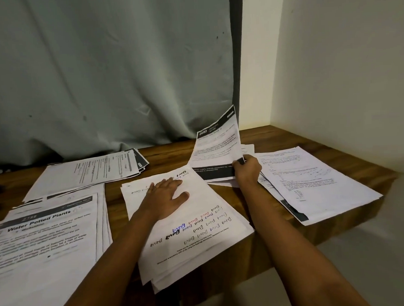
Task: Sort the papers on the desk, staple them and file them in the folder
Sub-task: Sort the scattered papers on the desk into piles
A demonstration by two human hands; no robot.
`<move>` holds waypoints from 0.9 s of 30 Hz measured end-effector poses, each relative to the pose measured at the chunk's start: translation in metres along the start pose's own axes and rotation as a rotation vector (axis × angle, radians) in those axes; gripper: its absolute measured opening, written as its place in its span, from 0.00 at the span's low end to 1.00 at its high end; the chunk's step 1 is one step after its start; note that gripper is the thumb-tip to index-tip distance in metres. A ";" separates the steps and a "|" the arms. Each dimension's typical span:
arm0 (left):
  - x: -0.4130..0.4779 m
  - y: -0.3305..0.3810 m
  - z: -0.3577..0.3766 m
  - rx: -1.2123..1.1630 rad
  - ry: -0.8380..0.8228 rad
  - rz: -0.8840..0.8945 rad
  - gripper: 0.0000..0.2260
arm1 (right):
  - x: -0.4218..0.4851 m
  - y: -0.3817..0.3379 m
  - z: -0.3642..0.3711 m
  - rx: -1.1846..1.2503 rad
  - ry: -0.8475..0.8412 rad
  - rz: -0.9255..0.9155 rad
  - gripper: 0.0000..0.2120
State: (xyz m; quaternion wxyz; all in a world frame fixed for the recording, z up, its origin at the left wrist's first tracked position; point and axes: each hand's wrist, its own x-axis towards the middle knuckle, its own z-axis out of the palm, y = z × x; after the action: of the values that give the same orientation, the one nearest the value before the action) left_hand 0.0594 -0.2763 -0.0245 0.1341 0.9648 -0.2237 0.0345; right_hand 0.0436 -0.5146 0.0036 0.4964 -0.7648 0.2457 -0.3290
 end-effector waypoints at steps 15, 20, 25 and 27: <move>0.005 0.102 -0.031 -0.169 0.153 0.194 0.25 | 0.053 -0.002 -0.148 0.094 0.022 0.009 0.13; 0.001 0.148 -0.013 -0.218 0.061 0.231 0.26 | 0.072 0.032 -0.209 0.016 -0.046 0.141 0.08; -0.001 0.189 0.007 -0.196 -0.037 0.288 0.28 | 0.089 0.068 -0.239 -0.202 -0.082 0.195 0.12; 0.002 0.202 0.015 -0.131 -0.066 0.327 0.28 | 0.093 0.077 -0.244 -0.385 -0.109 0.147 0.13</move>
State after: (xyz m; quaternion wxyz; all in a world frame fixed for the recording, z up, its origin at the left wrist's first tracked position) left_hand -0.0282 -0.4556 0.0104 0.1820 0.9053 -0.3836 0.0094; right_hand -0.0807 -0.7558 0.0274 0.3766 -0.8422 0.3319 -0.1969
